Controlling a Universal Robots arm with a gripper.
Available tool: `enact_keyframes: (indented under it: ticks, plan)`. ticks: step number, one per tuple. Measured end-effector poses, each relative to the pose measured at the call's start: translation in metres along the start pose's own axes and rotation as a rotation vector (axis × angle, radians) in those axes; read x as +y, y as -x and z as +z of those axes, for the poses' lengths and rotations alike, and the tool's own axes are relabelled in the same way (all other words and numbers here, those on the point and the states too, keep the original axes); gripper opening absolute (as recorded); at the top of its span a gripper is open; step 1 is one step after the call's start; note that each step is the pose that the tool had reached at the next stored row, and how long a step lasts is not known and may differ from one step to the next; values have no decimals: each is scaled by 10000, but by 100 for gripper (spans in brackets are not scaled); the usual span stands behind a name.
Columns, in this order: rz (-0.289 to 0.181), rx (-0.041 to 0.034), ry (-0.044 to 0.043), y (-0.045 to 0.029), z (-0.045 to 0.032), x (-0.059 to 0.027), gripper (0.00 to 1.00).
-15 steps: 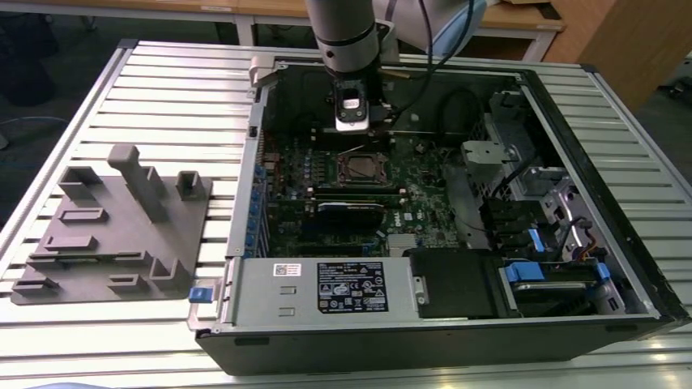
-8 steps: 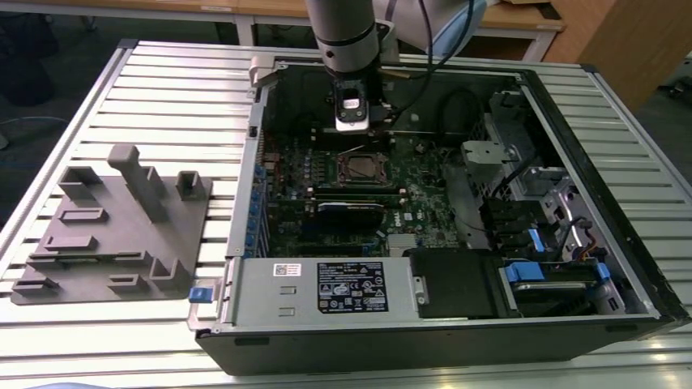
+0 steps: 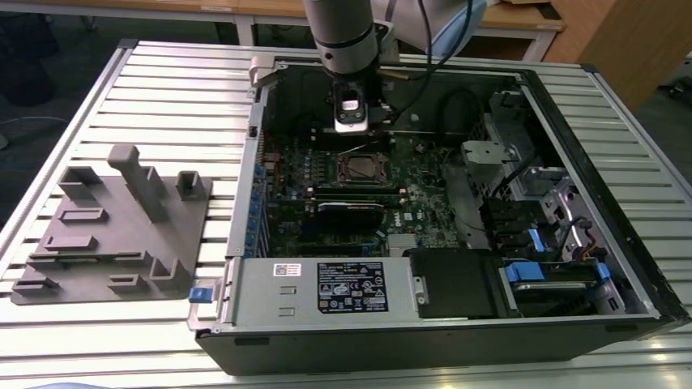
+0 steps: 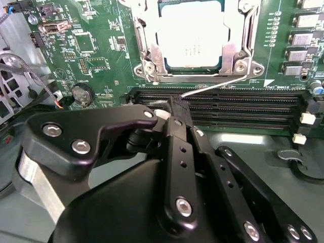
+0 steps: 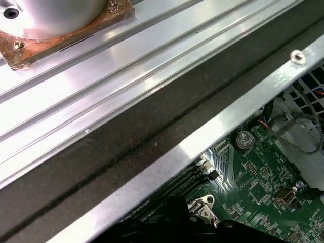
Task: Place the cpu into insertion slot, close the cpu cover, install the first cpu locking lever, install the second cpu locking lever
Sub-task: 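Install the first cpu locking lever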
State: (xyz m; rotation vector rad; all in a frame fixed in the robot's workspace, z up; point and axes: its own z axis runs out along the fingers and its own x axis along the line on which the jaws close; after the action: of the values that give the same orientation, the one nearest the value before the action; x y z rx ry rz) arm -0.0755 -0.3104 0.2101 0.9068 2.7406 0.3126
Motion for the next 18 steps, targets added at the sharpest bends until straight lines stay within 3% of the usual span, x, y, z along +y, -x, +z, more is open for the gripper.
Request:
enact_keyframes:
  ticks: [8, 18]
  plan:
    - [-61, -376, 290, -35, 48, -35, 11]
    - [-102, -416, 330, -59, 66, -72, 11]
